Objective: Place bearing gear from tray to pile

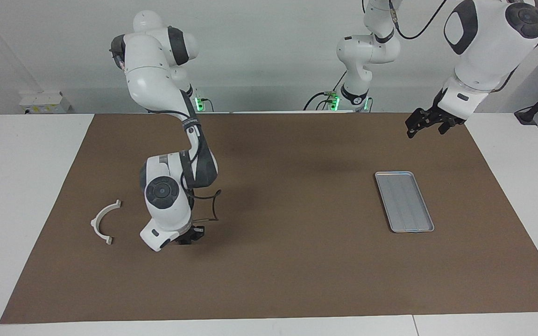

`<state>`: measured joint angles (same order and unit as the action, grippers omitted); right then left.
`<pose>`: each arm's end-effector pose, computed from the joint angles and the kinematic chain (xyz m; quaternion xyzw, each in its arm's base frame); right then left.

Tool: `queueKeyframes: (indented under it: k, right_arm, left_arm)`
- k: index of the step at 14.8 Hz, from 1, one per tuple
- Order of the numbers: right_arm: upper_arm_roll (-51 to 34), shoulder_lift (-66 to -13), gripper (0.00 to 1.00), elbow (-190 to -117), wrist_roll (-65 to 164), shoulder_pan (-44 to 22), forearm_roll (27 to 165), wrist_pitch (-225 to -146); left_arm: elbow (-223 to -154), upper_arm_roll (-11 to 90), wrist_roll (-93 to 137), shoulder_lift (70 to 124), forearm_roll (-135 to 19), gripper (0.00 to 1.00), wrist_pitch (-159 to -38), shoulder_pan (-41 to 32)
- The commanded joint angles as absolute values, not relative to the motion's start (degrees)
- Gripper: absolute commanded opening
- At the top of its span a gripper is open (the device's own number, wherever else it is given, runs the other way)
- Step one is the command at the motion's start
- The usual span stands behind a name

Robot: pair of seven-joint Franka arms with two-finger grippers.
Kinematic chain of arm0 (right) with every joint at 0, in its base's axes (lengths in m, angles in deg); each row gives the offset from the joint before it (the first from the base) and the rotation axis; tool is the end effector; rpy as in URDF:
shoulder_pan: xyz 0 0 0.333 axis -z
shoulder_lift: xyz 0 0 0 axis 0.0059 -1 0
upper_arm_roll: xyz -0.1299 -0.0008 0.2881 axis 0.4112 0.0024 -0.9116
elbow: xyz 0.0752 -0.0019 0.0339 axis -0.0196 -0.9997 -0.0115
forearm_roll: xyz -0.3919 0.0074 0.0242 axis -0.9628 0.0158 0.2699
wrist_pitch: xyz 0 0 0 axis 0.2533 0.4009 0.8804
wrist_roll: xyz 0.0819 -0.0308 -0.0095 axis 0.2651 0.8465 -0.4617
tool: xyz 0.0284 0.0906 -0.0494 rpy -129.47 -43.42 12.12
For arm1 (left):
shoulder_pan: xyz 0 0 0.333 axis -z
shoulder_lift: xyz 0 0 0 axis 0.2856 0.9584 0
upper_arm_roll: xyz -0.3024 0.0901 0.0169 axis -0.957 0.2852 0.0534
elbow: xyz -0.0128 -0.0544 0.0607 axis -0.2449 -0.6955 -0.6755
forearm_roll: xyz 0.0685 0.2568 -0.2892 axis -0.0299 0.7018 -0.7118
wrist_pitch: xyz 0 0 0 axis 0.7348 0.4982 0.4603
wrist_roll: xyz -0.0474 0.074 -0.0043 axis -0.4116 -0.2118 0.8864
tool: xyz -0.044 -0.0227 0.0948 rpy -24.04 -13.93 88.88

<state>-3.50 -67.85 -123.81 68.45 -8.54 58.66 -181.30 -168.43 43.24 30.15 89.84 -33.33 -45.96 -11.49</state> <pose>0.7256 0.1245 0.2890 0.9981 0.0219 -0.0306 0.0484 0.5591 -0.0438 0.5950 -0.9981 -0.0250 0.0563 0.0044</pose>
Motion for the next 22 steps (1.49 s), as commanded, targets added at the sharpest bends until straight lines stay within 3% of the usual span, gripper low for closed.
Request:
queueKeyframes:
  k: [1, 2, 3, 17, 19, 22]
  right_arm:
    - [-4.15, -66.03, 0.0, -126.63, 68.61, -7.22, 58.13, -182.67]
    - [-4.15, -66.03, 0.0, -126.63, 68.88, -7.22, 58.13, -182.67]
    - [-4.15, -66.03, 0.99, -126.63, 69.23, -7.31, 58.13, -182.93]
    - [-4.15, -63.14, 1.0, -126.18, 67.3, -5.9, 57.95, -182.93]
    - [-4.15, -58.76, 1.0, -128.63, 66.68, -5.2, 58.13, -182.58]
    - [-4.15, -47.26, 1.0, -139.07, 64.93, -3.36, 59.0, -183.02]
  left_arm:
    - [-170.15, 43.62, 30.16, 88.17, -32.96, 1.0, -45.71, -10.97]
    - [-170.15, 43.53, 30.16, 88.17, -32.96, 1.0, -45.71, -10.97]
    - [-170.24, 43.62, 30.16, 88.17, -32.96, 1.0, -45.71, -10.97]
    - [-170.24, 43.53, 30.16, 88.17, -32.96, 1.0, -45.71, -10.97]
    - [-170.24, 43.53, 30.16, 88.17, -32.96, 1.0, -45.71, -10.97]
    - [-170.24, 43.62, 30.16, 88.17, -32.96, 1.0, -45.71, -10.97]
